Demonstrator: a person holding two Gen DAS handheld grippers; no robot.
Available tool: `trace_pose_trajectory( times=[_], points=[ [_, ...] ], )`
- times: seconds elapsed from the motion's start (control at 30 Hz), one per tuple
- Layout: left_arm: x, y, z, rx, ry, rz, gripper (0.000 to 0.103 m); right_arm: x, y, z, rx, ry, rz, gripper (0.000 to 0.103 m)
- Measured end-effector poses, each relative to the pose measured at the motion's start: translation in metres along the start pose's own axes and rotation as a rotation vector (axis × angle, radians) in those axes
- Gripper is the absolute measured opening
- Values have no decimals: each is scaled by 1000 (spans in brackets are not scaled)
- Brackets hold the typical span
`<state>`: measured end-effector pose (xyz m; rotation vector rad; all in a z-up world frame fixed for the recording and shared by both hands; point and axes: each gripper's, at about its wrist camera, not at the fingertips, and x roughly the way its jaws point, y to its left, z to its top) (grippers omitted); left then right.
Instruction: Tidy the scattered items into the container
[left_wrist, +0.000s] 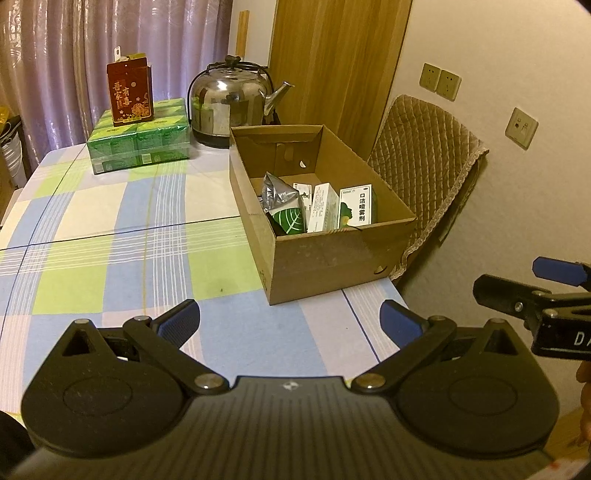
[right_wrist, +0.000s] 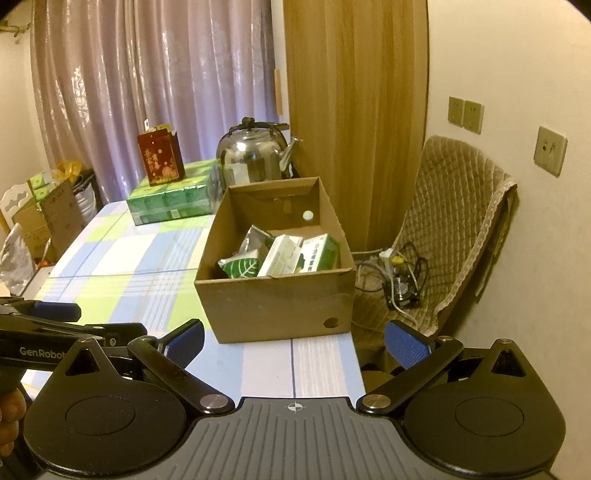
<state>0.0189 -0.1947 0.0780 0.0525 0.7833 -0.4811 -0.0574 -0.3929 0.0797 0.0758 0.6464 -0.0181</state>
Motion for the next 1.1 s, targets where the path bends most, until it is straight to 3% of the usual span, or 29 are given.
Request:
trace_pose_trajectory(
  times=[1.1],
  points=[
    [8, 9, -3, -20, -15, -6, 102, 16, 4, -5, -6, 36, -3, 101]
  ],
)
